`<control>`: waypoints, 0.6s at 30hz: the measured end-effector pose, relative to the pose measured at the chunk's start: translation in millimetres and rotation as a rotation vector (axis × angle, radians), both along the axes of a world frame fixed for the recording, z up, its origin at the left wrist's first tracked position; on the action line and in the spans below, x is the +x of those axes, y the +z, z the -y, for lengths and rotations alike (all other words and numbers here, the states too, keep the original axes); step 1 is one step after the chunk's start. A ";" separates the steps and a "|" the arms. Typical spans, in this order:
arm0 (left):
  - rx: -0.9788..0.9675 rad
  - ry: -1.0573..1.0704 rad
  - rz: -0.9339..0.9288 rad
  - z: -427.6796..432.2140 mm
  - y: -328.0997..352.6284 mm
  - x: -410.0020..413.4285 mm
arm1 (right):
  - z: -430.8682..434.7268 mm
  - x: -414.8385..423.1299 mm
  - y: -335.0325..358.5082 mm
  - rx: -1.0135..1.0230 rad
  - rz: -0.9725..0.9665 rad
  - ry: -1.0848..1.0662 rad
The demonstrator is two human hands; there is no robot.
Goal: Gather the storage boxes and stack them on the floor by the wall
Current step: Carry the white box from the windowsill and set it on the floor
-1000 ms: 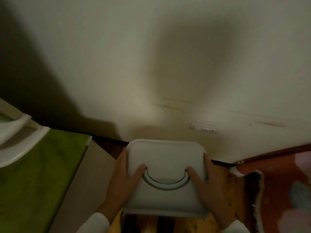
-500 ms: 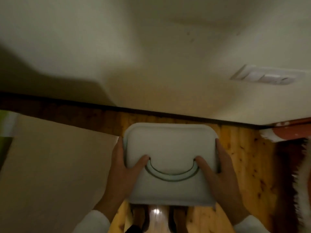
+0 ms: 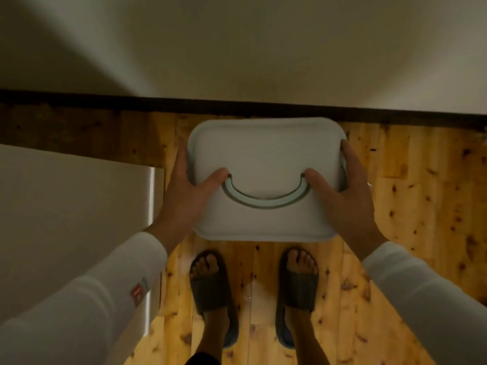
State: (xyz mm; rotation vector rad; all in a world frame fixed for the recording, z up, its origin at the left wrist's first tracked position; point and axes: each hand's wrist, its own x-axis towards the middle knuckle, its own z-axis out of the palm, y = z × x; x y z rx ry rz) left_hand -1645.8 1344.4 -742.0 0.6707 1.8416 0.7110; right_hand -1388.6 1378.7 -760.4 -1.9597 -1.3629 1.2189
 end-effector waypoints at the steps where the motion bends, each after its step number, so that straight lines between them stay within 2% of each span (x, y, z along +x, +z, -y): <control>1: -0.007 0.012 0.001 -2.6 -14.7 1.4 | -4.3 1.1 -13.9 -0.002 -0.003 0.004; 9: -0.010 -0.023 -0.020 -19.0 -70.0 0.7 | -29.8 5.1 -65.4 -0.003 0.005 0.053; 18: 0.007 -0.057 -0.047 -53.9 -106.4 -18.5 | -48.2 -13.6 -99.9 -0.030 -0.037 -0.016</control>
